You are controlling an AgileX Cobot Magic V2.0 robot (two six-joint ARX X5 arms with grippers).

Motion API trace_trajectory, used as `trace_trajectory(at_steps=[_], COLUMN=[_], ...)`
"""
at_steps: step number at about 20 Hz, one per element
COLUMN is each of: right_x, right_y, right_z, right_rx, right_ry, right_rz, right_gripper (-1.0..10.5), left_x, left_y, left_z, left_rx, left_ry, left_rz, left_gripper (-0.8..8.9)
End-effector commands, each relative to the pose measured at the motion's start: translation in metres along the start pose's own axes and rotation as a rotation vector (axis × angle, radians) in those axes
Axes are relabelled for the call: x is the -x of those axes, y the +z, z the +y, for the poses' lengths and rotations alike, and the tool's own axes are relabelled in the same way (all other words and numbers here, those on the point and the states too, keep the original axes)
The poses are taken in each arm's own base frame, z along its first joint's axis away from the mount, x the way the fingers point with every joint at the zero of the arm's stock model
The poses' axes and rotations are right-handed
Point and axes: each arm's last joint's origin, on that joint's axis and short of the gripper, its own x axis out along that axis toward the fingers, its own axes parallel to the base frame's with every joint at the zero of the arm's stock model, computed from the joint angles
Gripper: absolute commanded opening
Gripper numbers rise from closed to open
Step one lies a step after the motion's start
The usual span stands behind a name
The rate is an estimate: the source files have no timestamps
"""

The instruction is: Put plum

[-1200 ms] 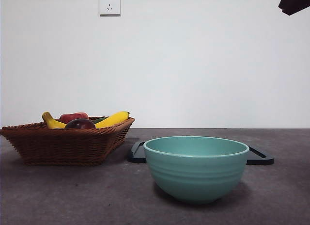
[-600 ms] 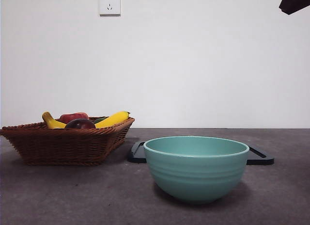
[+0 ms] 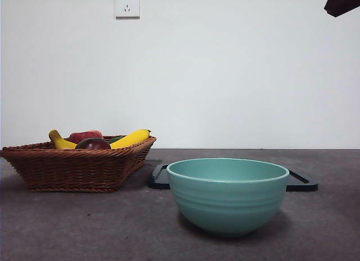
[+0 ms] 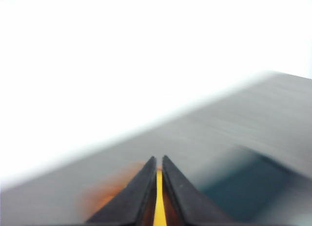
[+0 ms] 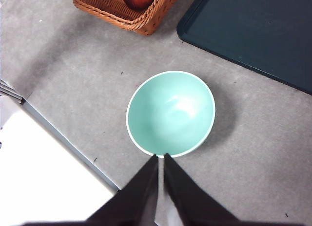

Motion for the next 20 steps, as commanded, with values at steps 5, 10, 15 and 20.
trace_trajectory(at_steps=[5, 10, 15, 20], right_x=[0.002, 0.002, 0.002, 0.002], right_y=[0.004, 0.004, 0.004, 0.004], right_z=[0.003, 0.003, 0.003, 0.003], right_rx=[0.015, 0.015, 0.015, 0.015], right_ry=[0.009, 0.009, 0.009, 0.009], right_rz=[-0.014, -0.014, -0.014, -0.014], right_gripper=[0.1, 0.1, 0.1, 0.1], left_x=[0.021, 0.023, 0.023, 0.023], left_y=[-0.080, -0.156, -0.196, -0.216], left_z=[-0.004, -0.017, -0.025, -0.029], left_rx=[-0.041, 0.000, 0.014, 0.023], left_ry=[0.439, 0.468, 0.463, 0.458], left_rz=[-0.007, 0.060, 0.110, 0.154], left_gripper=[0.15, 0.15, 0.15, 0.15])
